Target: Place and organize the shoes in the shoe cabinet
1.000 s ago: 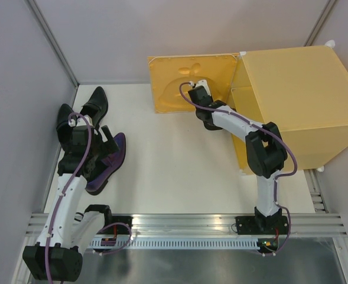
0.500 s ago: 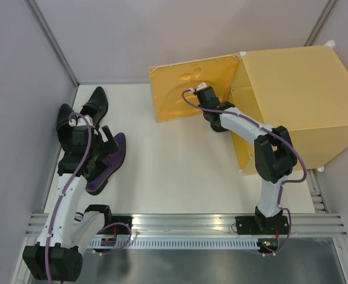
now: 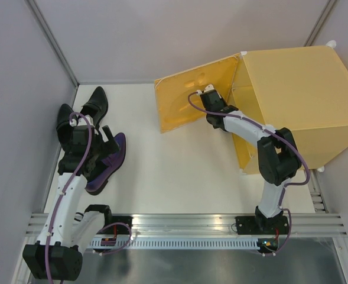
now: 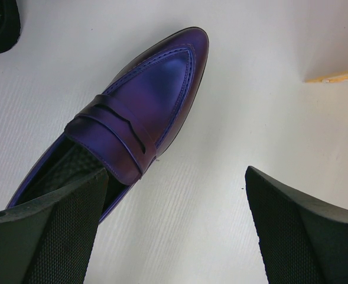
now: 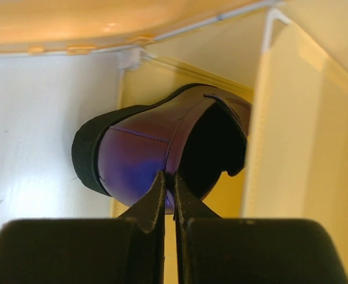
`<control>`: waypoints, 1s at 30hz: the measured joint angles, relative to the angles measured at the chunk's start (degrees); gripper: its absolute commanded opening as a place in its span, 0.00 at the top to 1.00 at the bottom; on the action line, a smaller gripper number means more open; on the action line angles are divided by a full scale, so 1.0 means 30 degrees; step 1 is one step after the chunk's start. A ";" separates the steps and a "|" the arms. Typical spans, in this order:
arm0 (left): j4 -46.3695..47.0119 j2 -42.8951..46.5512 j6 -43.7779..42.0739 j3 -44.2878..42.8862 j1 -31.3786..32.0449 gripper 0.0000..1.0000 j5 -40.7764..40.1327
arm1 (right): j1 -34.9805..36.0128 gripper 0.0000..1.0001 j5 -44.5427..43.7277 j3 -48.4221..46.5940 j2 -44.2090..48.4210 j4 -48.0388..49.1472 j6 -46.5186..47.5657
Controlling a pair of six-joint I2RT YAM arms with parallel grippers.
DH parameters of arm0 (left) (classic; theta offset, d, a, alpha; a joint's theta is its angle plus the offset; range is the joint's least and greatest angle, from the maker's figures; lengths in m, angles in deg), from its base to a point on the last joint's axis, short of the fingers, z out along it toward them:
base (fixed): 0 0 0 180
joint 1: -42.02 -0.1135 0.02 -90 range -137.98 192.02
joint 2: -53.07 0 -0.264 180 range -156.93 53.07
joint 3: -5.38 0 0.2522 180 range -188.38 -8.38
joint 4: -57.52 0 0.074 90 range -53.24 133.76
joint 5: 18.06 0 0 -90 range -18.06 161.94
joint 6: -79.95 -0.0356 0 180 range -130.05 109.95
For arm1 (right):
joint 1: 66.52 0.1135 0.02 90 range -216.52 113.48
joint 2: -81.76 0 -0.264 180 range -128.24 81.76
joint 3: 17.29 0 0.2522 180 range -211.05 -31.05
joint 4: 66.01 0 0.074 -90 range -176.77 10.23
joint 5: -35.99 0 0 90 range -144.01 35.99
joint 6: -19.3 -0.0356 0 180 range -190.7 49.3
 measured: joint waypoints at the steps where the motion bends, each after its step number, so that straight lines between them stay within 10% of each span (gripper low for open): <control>1: 0.0000 -0.0007 0.0000 0.0007 0.0000 0.00 0.0015 | -0.0073 0.86 -0.0255 0.0022 0.0102 0.0007 -0.0044; 8: 0.0000 -0.0036 0.0000 0.0000 0.0000 0.00 0.0036 | -0.0321 0.52 0.0809 0.0036 0.1202 -0.0211 -0.1246; 20: 0.0000 -0.0036 0.0000 0.0007 0.0000 0.00 0.0029 | 0.1960 0.44 0.7308 -0.1603 0.1749 0.1151 -0.3410; 30: 0.0000 -0.0022 0.0000 0.0007 0.0000 0.00 0.0015 | 0.2178 0.34 0.6360 -0.3308 -0.0058 0.1858 -0.4932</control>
